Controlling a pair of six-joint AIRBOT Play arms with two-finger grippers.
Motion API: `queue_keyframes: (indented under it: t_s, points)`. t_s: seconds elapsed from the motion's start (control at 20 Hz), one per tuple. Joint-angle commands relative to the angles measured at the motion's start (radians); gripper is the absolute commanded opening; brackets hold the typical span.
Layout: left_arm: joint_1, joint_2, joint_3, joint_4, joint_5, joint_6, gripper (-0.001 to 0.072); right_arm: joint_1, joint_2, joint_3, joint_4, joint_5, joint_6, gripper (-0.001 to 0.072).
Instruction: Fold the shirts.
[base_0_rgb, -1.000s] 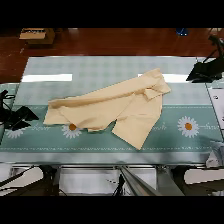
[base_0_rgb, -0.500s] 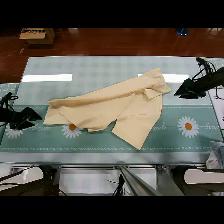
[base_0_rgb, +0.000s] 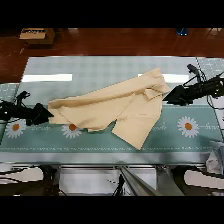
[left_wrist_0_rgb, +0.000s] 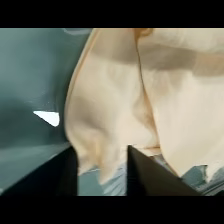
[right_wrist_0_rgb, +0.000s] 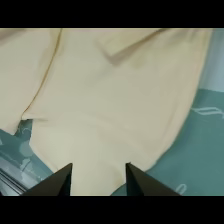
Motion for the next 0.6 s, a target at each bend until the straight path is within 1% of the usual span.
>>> queue_keyframes:
  t_s: [0.0, 0.05, 0.1, 0.25, 0.3, 0.35, 0.45, 0.55]
  points:
    - [-0.018, -0.022, 0.003, 0.088, 0.103, -0.037, 0.0189, 0.088, 0.027, -0.02, 0.028, 0.011, -0.02, 0.0434]
    - [-0.018, -0.021, 0.003, 0.102, 0.093, -0.036, 0.0099, 0.124, 0.028, -0.02, 0.038, 0.01, -0.02, 0.0434]
    - [-0.018, -0.021, 0.003, 0.103, 0.081, -0.035, 0.0027, 0.156, 0.028, -0.02, 0.041, 0.006, -0.02, 0.0434]
    - [-0.019, -0.021, 0.003, 0.101, 0.066, -0.027, 0.002, 0.235, 0.028, -0.027, 0.047, 0.015, -0.003, 0.0435]
    - [-0.019, -0.021, 0.003, 0.101, 0.066, -0.023, 0.002, 0.264, 0.028, -0.045, 0.062, 0.017, 0.007, 0.0455]
    - [-0.019, -0.021, 0.003, 0.101, 0.066, -0.02, 0.002, 0.297, 0.028, -0.068, 0.076, 0.014, 0.008, 0.049]
    - [-0.019, -0.021, 0.003, 0.101, 0.065, -0.011, 0.002, 0.381, 0.028, -0.133, 0.101, -0.026, 0.011, 0.049]
    - [-0.019, -0.021, 0.003, 0.1, 0.062, -0.002, 0.002, 0.484, 0.028, -0.193, 0.108, -0.103, 0.029, 0.049]
